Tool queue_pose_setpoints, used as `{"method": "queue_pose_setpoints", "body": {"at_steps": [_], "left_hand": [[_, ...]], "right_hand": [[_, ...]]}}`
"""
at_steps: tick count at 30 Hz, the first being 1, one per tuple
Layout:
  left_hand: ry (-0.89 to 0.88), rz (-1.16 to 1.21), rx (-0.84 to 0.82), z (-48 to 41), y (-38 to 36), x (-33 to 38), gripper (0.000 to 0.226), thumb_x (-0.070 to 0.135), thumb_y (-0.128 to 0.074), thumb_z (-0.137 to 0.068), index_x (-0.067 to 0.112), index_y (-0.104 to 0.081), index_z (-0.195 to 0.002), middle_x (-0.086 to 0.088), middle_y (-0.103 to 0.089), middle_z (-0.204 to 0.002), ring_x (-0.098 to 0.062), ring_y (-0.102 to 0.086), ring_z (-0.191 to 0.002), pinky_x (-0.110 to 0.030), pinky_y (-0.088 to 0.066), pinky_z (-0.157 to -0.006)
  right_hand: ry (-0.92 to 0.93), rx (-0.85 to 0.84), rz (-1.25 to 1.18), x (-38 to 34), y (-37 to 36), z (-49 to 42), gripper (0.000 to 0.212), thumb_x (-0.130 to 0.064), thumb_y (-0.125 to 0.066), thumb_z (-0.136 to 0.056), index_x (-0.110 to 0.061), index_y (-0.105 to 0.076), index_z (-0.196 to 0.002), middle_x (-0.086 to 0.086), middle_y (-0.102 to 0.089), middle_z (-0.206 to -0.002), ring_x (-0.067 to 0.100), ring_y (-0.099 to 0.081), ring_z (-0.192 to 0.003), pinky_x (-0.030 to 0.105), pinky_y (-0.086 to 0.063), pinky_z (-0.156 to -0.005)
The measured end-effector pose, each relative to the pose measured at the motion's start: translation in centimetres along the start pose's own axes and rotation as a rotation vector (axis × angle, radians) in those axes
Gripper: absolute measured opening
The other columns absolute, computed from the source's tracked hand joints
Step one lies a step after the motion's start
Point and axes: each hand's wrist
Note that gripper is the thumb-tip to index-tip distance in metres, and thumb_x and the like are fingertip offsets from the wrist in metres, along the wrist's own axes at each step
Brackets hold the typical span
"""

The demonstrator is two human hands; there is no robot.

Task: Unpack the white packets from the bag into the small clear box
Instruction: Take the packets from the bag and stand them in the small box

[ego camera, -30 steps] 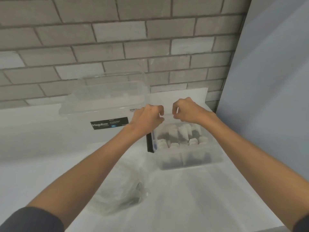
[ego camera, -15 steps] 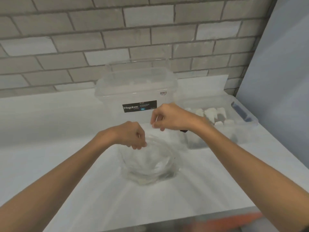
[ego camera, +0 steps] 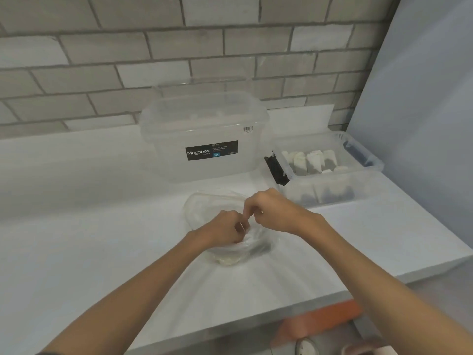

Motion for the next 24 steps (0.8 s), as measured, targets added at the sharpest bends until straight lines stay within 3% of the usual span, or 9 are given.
{"method": "queue_pose_setpoints", "body": {"at_steps": [3,7,9,12,16,21,24], "left_hand": [[0.021,-0.023,0.003,-0.4,-0.7,-0.1,0.03,0.009,-0.045,-0.086,0.023,-0.064,-0.105,0.003,-0.066,-0.093,-0.017,-0.061,-0.086,-0.026,-0.048,-0.071],[0.067,-0.131,0.031,-0.5,-1.7,0.3,0.023,0.023,-0.048,-0.086,0.038,-0.048,-0.103,0.014,-0.053,-0.078,-0.013,-0.053,-0.075,-0.023,-0.035,-0.058],[0.072,-0.146,0.049,-0.6,-2.1,0.6,0.02,0.026,-0.051,-0.085,0.038,-0.041,-0.098,0.014,-0.048,-0.075,-0.013,-0.052,-0.074,-0.025,-0.035,-0.06],[0.102,-0.091,0.067,-0.7,-2.5,0.8,0.008,0.027,-0.05,-0.086,0.034,-0.046,-0.087,0.014,-0.05,-0.074,-0.013,-0.052,-0.072,-0.024,-0.034,-0.059],[0.122,-0.048,0.068,-0.5,-3.1,1.0,0.024,0.017,-0.047,-0.084,0.028,-0.045,-0.063,0.012,-0.048,-0.066,-0.009,-0.046,-0.062,-0.023,-0.03,-0.054],[0.12,0.056,0.102,-0.2,-2.0,0.2,0.007,0.015,-0.054,-0.083,0.018,-0.06,-0.082,0.007,-0.058,-0.078,-0.017,-0.058,-0.077,-0.03,-0.048,-0.069],[0.129,0.136,0.183,0.5,-0.2,-0.2,0.009,0.014,-0.067,-0.076,0.013,-0.062,-0.084,0.004,-0.057,-0.074,-0.016,-0.056,-0.07,-0.029,-0.049,-0.068]], "right_hand": [[-0.02,-0.044,0.023,0.5,-0.5,1.0,0.049,0.018,-0.04,-0.076,-0.014,-0.071,-0.097,0.006,-0.061,-0.106,0.016,-0.055,-0.1,0.02,-0.044,-0.078],[-0.038,-0.027,0.006,0.9,-1.3,1.4,0.048,0.018,-0.039,-0.074,-0.01,-0.071,-0.096,0.007,-0.062,-0.108,0.017,-0.056,-0.103,0.024,-0.046,-0.081],[-0.047,-0.018,-0.006,0.9,-1.4,1.4,0.044,0.017,-0.04,-0.075,-0.009,-0.071,-0.093,0.006,-0.063,-0.106,0.015,-0.057,-0.101,0.021,-0.044,-0.078],[-0.059,-0.014,0.015,0.9,-1.3,1.3,0.041,0.013,-0.043,-0.08,-0.011,-0.071,-0.097,0.001,-0.057,-0.098,0.015,-0.053,-0.096,0.021,-0.043,-0.078],[-0.085,-0.048,0.06,1.1,-1.0,0.9,0.038,0.009,-0.044,-0.086,-0.013,-0.066,-0.108,0.007,-0.057,-0.113,0.019,-0.054,-0.107,0.023,-0.04,-0.078],[-0.115,-0.074,0.097,0.9,-0.7,0.6,0.037,0.003,-0.042,-0.089,-0.017,-0.064,-0.111,0.009,-0.053,-0.123,0.023,-0.053,-0.112,0.029,-0.045,-0.079],[-0.124,-0.067,0.101,0.7,-0.5,0.6,0.036,0.001,-0.043,-0.091,-0.017,-0.063,-0.114,0.008,-0.052,-0.123,0.023,-0.053,-0.112,0.026,-0.041,-0.076]]}}
Point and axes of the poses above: each hand's wrist, its own z-axis away from the middle knuckle, its own y-axis out of the back of the hand, x = y × z
